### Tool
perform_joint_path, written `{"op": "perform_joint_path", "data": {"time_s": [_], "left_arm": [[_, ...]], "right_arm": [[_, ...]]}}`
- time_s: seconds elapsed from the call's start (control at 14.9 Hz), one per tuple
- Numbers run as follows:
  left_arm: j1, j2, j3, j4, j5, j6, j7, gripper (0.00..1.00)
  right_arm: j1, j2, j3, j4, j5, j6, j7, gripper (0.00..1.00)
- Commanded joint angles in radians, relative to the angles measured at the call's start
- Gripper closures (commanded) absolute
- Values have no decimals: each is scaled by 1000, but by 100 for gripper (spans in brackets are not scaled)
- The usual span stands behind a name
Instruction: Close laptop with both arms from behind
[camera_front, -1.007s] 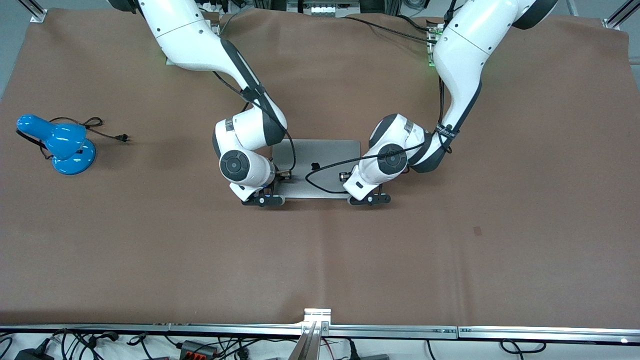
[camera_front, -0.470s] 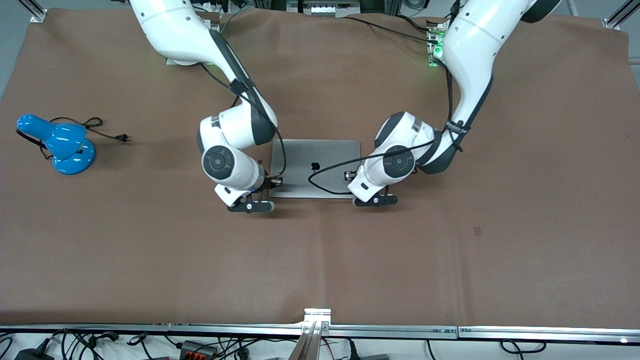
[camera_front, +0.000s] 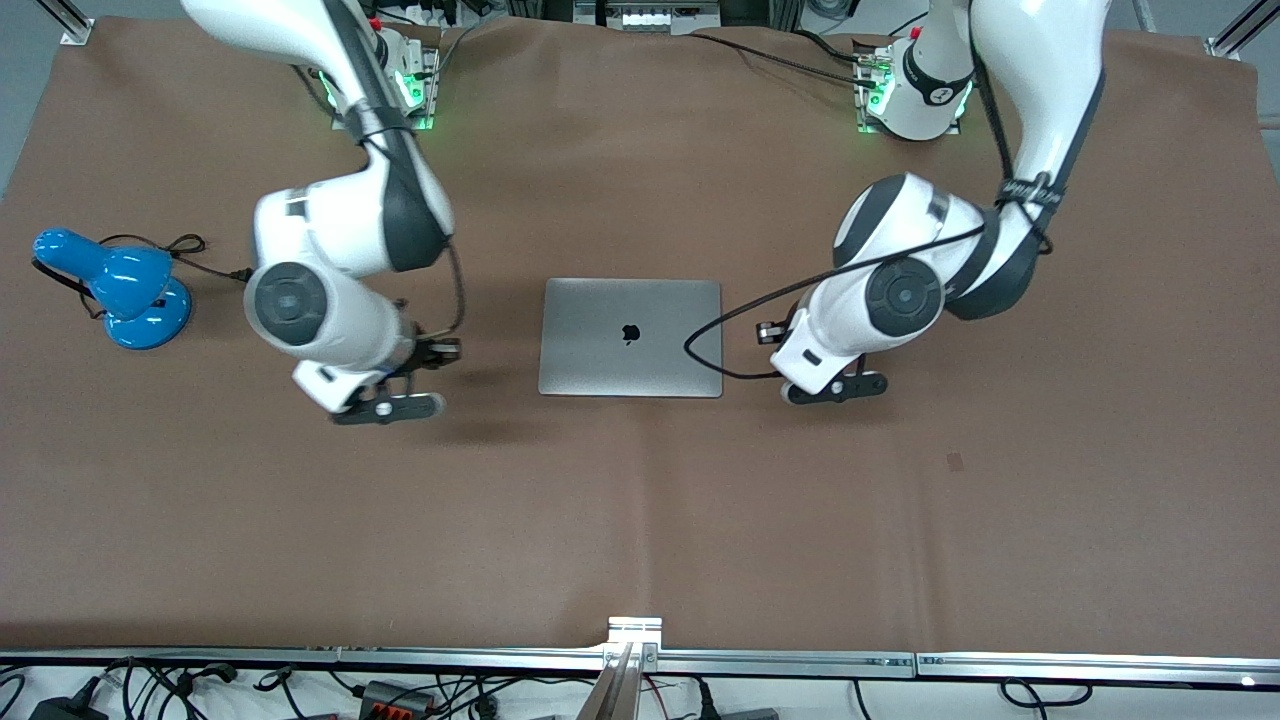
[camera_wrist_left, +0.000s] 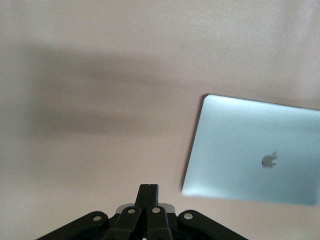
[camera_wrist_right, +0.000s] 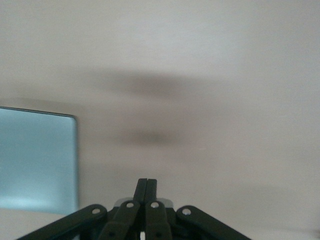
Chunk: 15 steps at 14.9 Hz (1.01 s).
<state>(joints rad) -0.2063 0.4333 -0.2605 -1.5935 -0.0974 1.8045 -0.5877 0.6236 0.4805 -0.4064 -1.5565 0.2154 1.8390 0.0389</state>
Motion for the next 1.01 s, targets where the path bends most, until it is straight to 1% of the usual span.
{"op": "perform_joint_path", "data": {"time_s": [0.0,0.07,0.13,0.2,0.27,0.34,0.4,0.54,0.6,0.67,0.74,0.81,0.87,0.94], "left_arm": [[48,-111,-5,-22,24,-83,9,100],[73,-131,-11,-22,24,-92,25,100],[94,-151,-13,-25,22,-102,75,100],[103,-169,-13,-32,21,-109,125,100],[122,-182,-13,-36,21,-126,144,100],[133,-194,-14,-36,21,-154,144,100],[134,-214,-14,-34,21,-178,146,100],[151,-235,-11,-32,21,-208,161,100],[163,-246,-2,-26,21,-229,196,99],[175,-290,1,-28,22,-279,251,96],[185,-338,29,-32,22,-334,288,94],[186,-362,74,-19,22,-388,340,90],[186,-367,107,-5,27,-424,404,72],[188,-367,122,3,53,-436,455,5]], "right_arm": [[-25,-69,-69,-17,-11,-58,-137,100],[-22,-83,-93,-17,-13,-75,-145,96],[-18,-95,-115,-16,-11,-93,-128,56],[-15,-100,-130,-13,-13,-98,-111,1],[-19,-108,-153,24,-7,-112,-119,0],[-28,-115,-164,83,-4,-160,-117,0],[-41,-111,-170,122,-2,-218,-117,0],[-48,-111,-170,188,-8,-289,-113,0],[-42,-112,-175,216,-23,-308,-108,0],[-42,-112,-178,236,-33,-308,-91,0],[-51,-114,-180,251,-28,-305,-56,0],[-58,-114,-183,268,-27,-299,-38,0],[-73,-114,-189,288,-25,-293,-51,0],[-96,-112,-178,302,-21,-293,-47,0]]}}
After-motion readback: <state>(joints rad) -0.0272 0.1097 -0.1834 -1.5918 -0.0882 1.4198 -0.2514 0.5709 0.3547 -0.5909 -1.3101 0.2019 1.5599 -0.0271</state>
